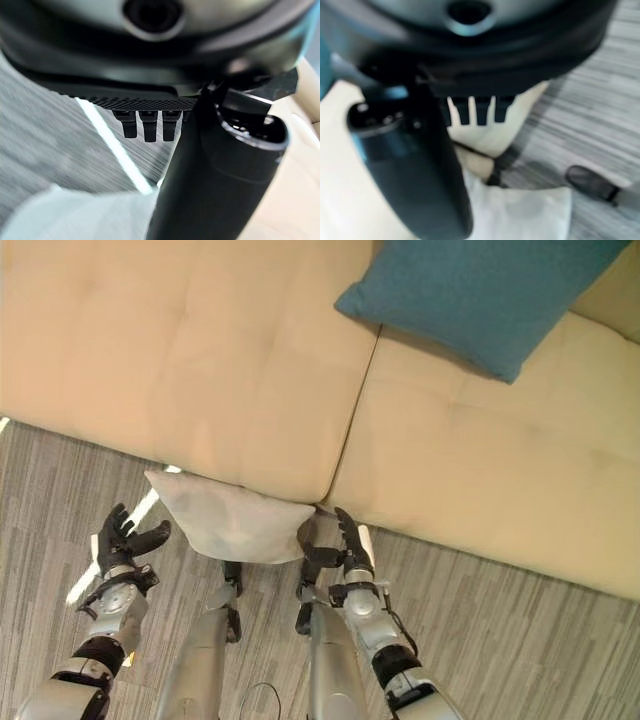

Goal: Pick up all the scattered cushions and arrange them neatly on the sofa.

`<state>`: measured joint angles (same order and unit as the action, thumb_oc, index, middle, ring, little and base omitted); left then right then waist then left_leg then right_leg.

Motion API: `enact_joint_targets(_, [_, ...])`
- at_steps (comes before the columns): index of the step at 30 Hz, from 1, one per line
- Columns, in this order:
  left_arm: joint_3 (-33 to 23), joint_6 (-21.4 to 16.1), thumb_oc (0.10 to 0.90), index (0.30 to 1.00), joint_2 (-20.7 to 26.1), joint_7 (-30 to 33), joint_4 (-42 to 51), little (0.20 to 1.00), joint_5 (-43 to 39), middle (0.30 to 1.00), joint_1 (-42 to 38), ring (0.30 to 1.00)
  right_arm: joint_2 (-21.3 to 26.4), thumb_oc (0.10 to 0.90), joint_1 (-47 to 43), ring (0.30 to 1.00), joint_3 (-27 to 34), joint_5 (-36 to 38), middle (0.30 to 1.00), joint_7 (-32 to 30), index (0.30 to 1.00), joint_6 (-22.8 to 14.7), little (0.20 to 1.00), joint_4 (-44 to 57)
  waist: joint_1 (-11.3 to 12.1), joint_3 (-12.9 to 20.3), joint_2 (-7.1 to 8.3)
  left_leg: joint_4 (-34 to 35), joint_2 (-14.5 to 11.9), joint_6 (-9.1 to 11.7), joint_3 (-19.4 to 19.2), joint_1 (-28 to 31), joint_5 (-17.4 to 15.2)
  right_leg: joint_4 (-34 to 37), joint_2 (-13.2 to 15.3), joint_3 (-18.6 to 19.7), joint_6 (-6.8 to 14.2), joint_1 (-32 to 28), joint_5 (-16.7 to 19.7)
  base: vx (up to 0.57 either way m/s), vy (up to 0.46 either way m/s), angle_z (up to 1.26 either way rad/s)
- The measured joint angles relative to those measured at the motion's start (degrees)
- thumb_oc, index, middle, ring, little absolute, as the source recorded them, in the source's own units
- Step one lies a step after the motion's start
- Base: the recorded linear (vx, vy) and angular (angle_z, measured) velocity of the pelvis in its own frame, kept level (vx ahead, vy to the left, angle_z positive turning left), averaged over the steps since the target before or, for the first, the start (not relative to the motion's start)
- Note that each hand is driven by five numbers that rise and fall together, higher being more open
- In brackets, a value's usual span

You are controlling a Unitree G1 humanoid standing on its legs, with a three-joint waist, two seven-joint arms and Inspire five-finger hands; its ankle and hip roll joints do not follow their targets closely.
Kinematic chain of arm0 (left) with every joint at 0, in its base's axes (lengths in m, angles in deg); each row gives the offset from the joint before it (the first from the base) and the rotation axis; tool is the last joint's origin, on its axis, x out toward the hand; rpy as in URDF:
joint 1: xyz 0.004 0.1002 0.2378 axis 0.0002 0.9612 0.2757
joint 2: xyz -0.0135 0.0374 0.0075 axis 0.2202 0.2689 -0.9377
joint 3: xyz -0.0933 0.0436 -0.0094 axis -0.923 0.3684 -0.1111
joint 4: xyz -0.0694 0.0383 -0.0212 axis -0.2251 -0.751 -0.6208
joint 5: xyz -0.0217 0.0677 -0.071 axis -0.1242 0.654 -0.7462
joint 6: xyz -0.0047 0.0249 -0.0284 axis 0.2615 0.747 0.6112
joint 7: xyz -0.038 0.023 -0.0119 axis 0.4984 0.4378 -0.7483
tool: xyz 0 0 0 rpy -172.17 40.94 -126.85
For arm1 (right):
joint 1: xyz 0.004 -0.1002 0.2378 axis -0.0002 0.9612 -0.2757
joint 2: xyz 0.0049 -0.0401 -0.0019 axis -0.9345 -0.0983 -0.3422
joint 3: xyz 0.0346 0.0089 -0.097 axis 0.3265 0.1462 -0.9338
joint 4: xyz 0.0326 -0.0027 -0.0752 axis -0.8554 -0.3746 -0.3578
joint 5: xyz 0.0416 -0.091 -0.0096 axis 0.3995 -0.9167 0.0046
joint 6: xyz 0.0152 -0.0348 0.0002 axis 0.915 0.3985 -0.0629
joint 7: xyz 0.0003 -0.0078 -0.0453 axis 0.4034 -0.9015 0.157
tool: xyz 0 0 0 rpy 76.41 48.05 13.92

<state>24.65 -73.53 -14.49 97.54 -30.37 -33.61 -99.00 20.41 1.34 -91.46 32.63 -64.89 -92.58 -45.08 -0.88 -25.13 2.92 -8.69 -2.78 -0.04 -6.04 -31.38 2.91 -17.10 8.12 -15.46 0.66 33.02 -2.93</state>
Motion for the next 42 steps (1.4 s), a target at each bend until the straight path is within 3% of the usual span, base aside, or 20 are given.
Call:
enact_joint_targets(7, [-1.13, 0.16, 0.800, 0.900, 2.35, -2.43, 0.37, 0.900, 0.00, 0.900, -1.27, 0.900, -0.07, 0.800, 1.48, 0.900, 1.68, 2.84, 0.900, 0.19, 0.900, -0.15, 0.900, -0.04, -0.30, -3.44, -0.14, -6.06, 0.52, -0.65, 0.14, -7.39, -0.53, -5.50, 1.91, 0.06, 0.48, 6.44, -0.73, -0.03, 0.065, 0.09])
enact_joint_targets(12, [-1.04, 0.69, 0.800, 0.900, 2.96, -3.40, 0.28, 0.900, -0.18, 0.900, -3.53, 0.900, -0.28, 0.800, -1.48, 0.900, 1.51, 4.86, 0.900, 1.16, 0.900, -0.42, 0.900, -0.03, -0.81, -4.23, -0.30, -18.14, 0.62, -1.70, 0.32, -16.56, -4.82, -14.43, 3.71, 0.38, 0.08, 13.36, -3.23, 0.00, 0.041, 0.08])
enact_joint_targets(13, [-1.04, 0.72, 0.800, 0.900, 3.11, -3.42, 0.30, 0.900, -0.25, 0.900, -3.88, 0.900, -0.28, 0.800, -2.98, 0.900, 1.48, 5.86, 0.900, 1.17, 0.900, -0.73, 0.900, 0.10, -0.86, -4.22, -0.28, -24.04, 0.38, -1.91, 0.38, -19.98, -7.70, -19.62, 4.56, 1.48, 0.25, 16.35, -5.41, 0.02, 0.038, 0.05])
enact_joint_targets(15, [-1.00, 0.82, 0.800, 0.900, 3.55, -3.48, 0.43, 0.900, -0.49, 0.900, -4.23, 0.900, -0.25, 0.800, -5.20, 0.900, 1.45, 6.29, 0.900, 1.18, 0.900, -0.96, 0.900, 0.30, -1.31, -4.18, -0.37, -29.28, 0.03, -2.09, 0.28, -24.08, -9.78, -24.45, 5.40, 2.25, 0.08, 20.03, -6.89, 0.00, 0.000, 0.00])
enact_joint_targets(21, [-0.55, 1.51, 0.800, 0.900, 4.26, -3.54, 0.81, 0.900, -0.01, 0.900, -8.02, 0.900, -0.19, 0.800, -9.38, 0.900, 0.99, 6.57, 0.900, 1.23, 0.900, -1.45, 0.900, 0.32, -1.36, -4.18, -0.36, -36.65, 0.57, -2.71, 0.80, -34.33, -11.26, -32.05, 7.17, 3.21, -0.58, 29.73, -8.99, 0.03, 0.007, 0.12])
enact_joint_targets(32, [2.91, 2.36, 0.800, 0.900, 5.24, -3.17, 7.80, 0.900, 0.02, 0.900, -11.83, 0.900, 0.18, 0.800, -18.76, 0.900, 2.41, 11.32, 0.900, 0.97, 0.900, -0.84, 0.900, 0.05, -0.78, -4.13, -0.45, -36.56, 0.91, -2.98, 0.13, -40.00, -10.45, -32.70, 7.62, 3.95, -0.22, 35.69, -9.20, 0.04, 0.024, 0.04])
enact_joint_targets(42, [8.26, 2.49, 0.800, 0.900, 5.98, -1.14, 9.42, 0.900, -1.29, 0.900, -24.03, 0.900, 1.02, 0.800, -24.74, 0.900, -2.12, 17.73, 0.900, -1.44, 0.900, 1.38, 0.900, -0.28, 0.19, -4.09, -0.54, -34.73, 0.96, -2.61, 0.07, -40.35, -9.81, -32.21, 7.23, 4.14, -0.30, 36.68, -9.56, 0.03, 0.005, 0.02])
